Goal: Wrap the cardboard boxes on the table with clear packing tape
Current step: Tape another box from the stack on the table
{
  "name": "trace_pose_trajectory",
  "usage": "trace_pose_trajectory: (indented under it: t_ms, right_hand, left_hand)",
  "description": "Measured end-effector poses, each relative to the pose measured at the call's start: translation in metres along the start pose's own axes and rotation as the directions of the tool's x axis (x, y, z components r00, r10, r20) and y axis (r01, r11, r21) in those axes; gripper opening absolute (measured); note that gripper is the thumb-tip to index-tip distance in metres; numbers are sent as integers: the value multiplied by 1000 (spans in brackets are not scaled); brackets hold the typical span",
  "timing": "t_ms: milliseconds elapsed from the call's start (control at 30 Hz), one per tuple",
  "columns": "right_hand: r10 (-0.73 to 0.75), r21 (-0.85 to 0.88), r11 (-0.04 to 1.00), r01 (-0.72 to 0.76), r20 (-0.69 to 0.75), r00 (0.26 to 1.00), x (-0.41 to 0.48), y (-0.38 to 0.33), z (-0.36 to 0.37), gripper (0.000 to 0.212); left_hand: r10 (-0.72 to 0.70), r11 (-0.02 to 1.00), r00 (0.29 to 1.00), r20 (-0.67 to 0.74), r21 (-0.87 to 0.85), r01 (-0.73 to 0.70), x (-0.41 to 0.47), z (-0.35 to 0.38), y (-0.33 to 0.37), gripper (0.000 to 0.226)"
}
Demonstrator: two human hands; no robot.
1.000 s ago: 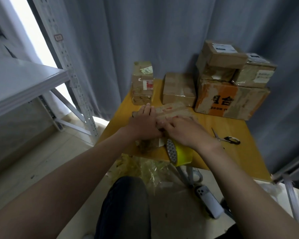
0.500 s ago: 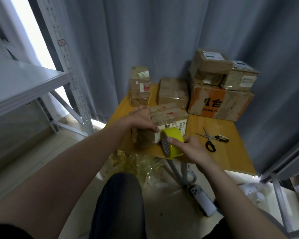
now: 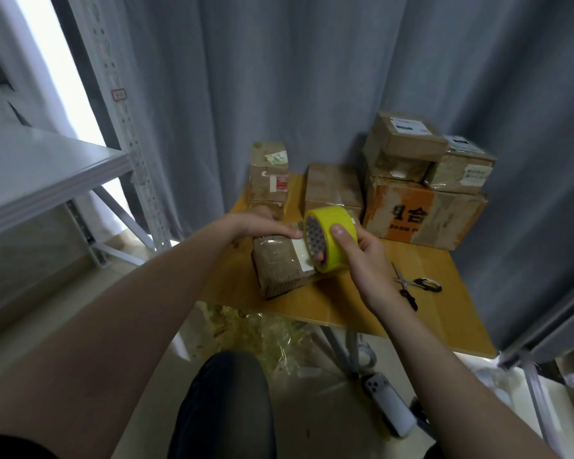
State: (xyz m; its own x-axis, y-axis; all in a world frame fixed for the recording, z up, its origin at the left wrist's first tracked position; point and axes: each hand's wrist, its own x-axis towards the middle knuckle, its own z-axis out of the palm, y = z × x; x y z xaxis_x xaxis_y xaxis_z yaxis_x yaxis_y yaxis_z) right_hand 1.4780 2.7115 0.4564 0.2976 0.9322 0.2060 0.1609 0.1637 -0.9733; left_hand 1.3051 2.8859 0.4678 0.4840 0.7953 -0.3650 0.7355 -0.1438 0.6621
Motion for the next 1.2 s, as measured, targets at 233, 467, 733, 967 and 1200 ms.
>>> trace_pose_trajectory:
  t_ms: [233, 467, 733, 967, 1200]
  right_hand:
    - [-32, -75, 997, 27, -59, 998, 46, 9, 26, 29]
    - [27, -110, 993, -41, -126, 992, 61, 10, 36, 35]
    - [88, 59, 995, -82, -105, 991, 38, -31, 30, 40]
    - [264, 7, 964, -264, -69, 962, -3, -10, 8, 48]
    - [281, 87, 958, -274, -79, 956, -27, -8, 16, 36]
  left_hand:
    - [121, 930, 985, 125, 333, -157, -21, -5, 19, 74]
    - [124, 841, 977, -173, 541, -10, -9, 51, -5, 124]
    - [158, 861, 966, -205, 507, -33, -14, 55, -7, 124]
    - [157, 861, 971, -182, 507, -44, -9, 55, -11, 127]
    - [181, 841, 971, -154, 537, -72, -10, 57, -11, 123]
